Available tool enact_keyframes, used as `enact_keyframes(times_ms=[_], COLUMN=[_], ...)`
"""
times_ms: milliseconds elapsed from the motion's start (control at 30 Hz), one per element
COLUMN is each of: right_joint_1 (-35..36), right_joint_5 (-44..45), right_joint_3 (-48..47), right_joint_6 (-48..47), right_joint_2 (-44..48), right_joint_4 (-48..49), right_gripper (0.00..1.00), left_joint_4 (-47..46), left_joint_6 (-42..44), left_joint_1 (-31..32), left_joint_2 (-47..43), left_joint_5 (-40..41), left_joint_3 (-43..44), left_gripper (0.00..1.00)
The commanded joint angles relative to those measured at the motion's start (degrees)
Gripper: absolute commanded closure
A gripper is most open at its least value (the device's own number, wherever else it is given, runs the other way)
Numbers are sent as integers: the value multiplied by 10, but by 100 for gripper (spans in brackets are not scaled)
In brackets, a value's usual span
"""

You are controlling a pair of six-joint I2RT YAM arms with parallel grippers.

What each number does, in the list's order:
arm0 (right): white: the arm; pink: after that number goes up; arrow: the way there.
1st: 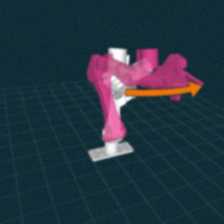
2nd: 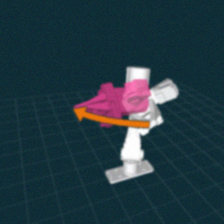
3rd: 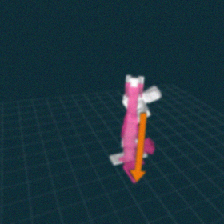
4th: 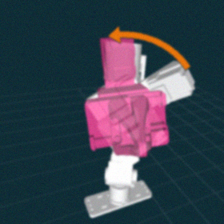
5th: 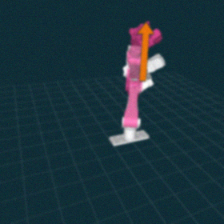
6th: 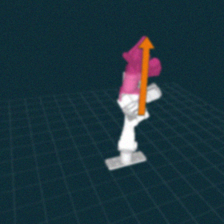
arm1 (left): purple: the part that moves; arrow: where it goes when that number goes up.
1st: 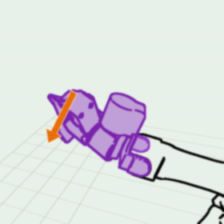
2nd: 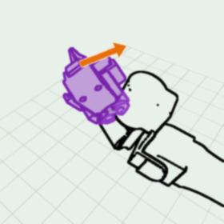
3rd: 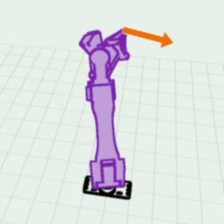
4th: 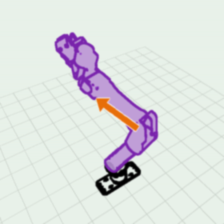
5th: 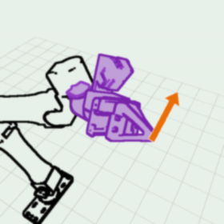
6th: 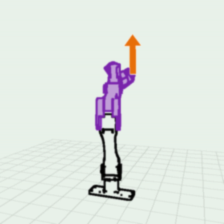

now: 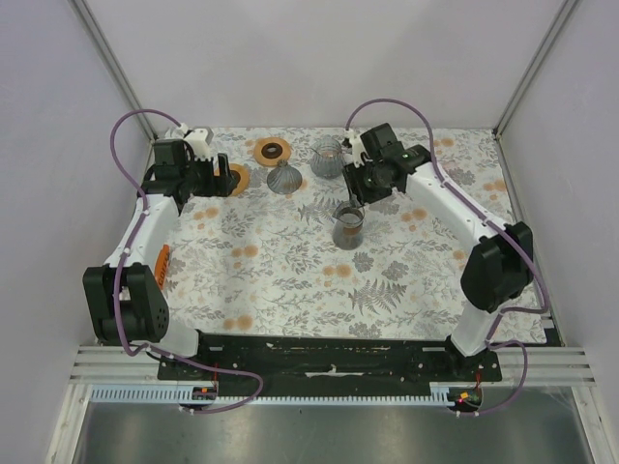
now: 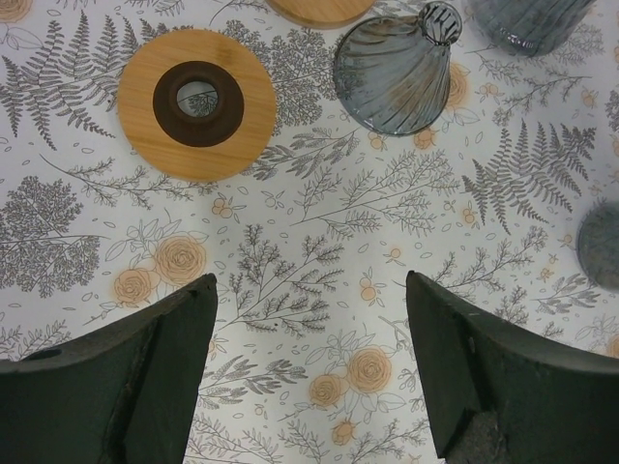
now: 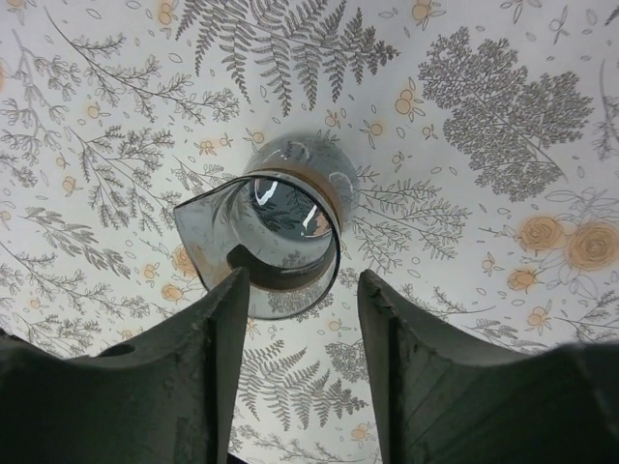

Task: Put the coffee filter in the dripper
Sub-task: Move the coffee server to the center of the board, then pick up the dripper holder from the center of the board.

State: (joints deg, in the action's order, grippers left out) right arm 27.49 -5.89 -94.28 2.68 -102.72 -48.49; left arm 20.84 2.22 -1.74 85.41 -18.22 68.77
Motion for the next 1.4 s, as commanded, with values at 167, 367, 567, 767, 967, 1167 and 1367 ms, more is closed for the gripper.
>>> enact_keyframes(times_ms=[167,367,567,767,967,1167,1367], right_joint_1=[-3,-13,-21,-24,-25,-27,-27], right_joint_5=[54,71,69,69,69,68,69], right_joint_3=[21,54,80,88,95,98,96], right_joint_6=[-36,-45,-50,-51,-52,-57,-60], right_joint_2=[126,153,159,161,161,161,161], right_joint_4=[28,31,31,31,31,30,27], right_gripper=[35,32,32,32,32,33,32], left_joint_4=[113,217,247,261,257,250,251], left_joint_6=[96,101,130,133,125,114,112], left_joint_1=[10,43,56,55,54,47,43], left_joint_2=[142,320,450,526,543,549,578], left_joint_5=[68,179,252,267,267,259,254], left_joint_3=[168,393,534,591,591,594,611], left_gripper=[36,44,44,48,58,61,61])
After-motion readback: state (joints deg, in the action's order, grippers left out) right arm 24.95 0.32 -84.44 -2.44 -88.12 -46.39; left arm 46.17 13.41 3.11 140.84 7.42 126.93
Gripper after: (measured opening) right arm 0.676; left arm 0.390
